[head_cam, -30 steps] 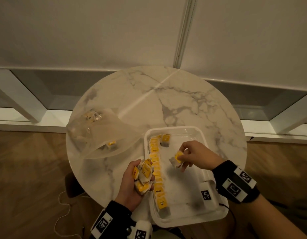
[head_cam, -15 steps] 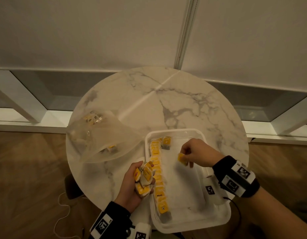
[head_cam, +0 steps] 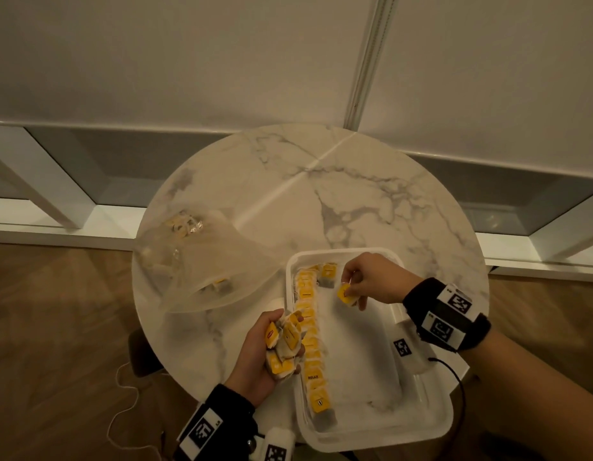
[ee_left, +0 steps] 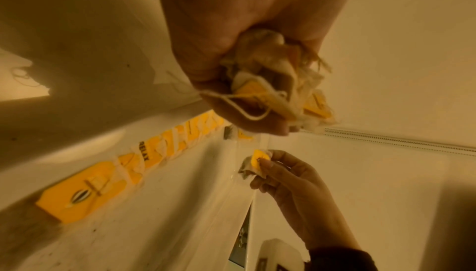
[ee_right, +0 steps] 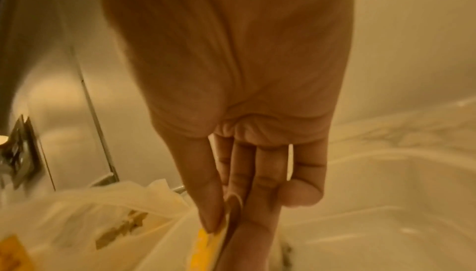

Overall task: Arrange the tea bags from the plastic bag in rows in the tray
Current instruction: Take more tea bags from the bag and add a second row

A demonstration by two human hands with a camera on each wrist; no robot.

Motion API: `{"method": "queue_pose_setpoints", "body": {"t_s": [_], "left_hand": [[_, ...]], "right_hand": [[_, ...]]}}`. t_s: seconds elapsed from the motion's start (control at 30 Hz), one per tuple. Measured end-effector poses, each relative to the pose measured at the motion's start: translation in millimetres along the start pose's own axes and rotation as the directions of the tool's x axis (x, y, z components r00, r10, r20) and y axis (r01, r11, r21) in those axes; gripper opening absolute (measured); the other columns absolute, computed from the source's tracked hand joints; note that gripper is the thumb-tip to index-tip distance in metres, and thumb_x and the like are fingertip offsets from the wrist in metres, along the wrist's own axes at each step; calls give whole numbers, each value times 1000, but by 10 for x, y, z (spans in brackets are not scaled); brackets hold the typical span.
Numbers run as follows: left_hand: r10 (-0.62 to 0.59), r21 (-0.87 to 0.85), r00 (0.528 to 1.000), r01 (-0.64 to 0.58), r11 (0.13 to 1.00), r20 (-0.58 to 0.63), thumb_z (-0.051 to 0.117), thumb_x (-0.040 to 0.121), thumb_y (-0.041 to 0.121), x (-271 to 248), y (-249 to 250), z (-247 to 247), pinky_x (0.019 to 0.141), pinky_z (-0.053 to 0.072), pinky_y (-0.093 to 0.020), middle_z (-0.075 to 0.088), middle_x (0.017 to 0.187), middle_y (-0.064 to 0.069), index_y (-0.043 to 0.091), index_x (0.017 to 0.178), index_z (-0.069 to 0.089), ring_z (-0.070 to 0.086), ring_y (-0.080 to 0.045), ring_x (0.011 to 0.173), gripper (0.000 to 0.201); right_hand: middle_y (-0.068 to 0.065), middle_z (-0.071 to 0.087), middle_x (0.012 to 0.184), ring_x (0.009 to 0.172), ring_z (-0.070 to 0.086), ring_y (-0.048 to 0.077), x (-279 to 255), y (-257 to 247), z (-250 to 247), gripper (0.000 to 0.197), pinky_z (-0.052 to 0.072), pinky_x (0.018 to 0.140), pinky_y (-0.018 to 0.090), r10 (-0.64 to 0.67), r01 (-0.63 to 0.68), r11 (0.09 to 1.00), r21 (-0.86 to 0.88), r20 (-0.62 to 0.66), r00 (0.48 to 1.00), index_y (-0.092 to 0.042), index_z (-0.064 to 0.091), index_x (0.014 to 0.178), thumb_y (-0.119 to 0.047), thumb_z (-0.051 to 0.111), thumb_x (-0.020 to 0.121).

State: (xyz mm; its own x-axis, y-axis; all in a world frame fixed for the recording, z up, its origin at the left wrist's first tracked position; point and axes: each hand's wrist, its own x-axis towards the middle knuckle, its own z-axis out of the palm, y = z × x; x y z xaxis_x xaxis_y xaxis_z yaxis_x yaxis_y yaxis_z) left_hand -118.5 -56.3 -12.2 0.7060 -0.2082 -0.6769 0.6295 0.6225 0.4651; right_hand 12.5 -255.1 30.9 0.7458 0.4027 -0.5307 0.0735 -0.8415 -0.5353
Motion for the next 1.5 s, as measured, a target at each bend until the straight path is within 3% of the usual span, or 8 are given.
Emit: {"method": "queue_pose_setpoints", "body": {"t_s": [0.23,0.37,0.47,0.63,0.87,1.17,1.3,1.5], "left_hand": [[8,45,1000,-7,999,-26,54,77,39,9,1,17,43,39,-22,56,69,-6,10,88,68,54,-18,50,34],[15,40,998,-12,999,-60,54,83,38,0,-1,27,44,41,-23,59,69,-8,11,71,74,56,-20,50,36],[24,30,997,-22,999,-70,50,91,36,-13,3,36,42,41,-24,59,68,-9,11,73,76,56,-21,49,40],[15,49,996,-11,999,-84,50,90,36,-25,-2,47,43,40,-23,59,66,-11,11,66,72,55,-23,49,42],[7,49,995,-2,999,-99,49,92,36,-26,-12,61,42,40,-23,56,64,-11,11,66,73,53,-23,50,44],[24,67,993,-16,998,-119,47,94,35,1,-13,30,41,43,-24,60,65,-12,9,79,74,57,-23,48,41],[30,66,992,-22,998,-119,49,93,34,12,-14,46,40,43,-24,59,63,-13,8,73,72,56,-24,48,40],[33,97,990,-20,995,-136,52,91,34,19,-18,53,40,46,-25,62,62,-13,4,74,67,59,-24,47,38]], "right_hand": [[6,73,76,56,65,10,237,-50,3,2,55,67,27,-6,5,985,-174,-4,1000,-11,67,85,-10,67,87],[0,69,70,53,62,7,370,-64,55,11,49,59,19,1,15,981,-193,86,996,-16,65,77,-11,72,84],[3,69,73,54,62,10,483,-70,102,17,51,58,21,-10,30,972,-233,88,996,-19,65,74,-6,68,85],[0,65,79,62,61,15,601,-92,115,7,51,58,21,-80,72,963,-261,-23,996,-12,71,88,-6,67,87],[6,67,93,83,65,25,592,-57,120,9,51,73,29,-135,78,937,-340,-149,980,-14,71,91,-9,66,85],[-4,58,97,84,56,15,169,81,38,18,49,76,33,-213,106,952,-286,-372,903,-19,65,103,-15,62,87],[-7,64,93,79,56,10,29,145,96,13,46,75,27,-204,121,952,-282,-285,937,-22,69,98,-17,61,88],[3,73,80,57,62,9,150,128,231,17,56,68,23,-49,78,972,-222,132,990,-17,75,91,-9,62,86]]}}
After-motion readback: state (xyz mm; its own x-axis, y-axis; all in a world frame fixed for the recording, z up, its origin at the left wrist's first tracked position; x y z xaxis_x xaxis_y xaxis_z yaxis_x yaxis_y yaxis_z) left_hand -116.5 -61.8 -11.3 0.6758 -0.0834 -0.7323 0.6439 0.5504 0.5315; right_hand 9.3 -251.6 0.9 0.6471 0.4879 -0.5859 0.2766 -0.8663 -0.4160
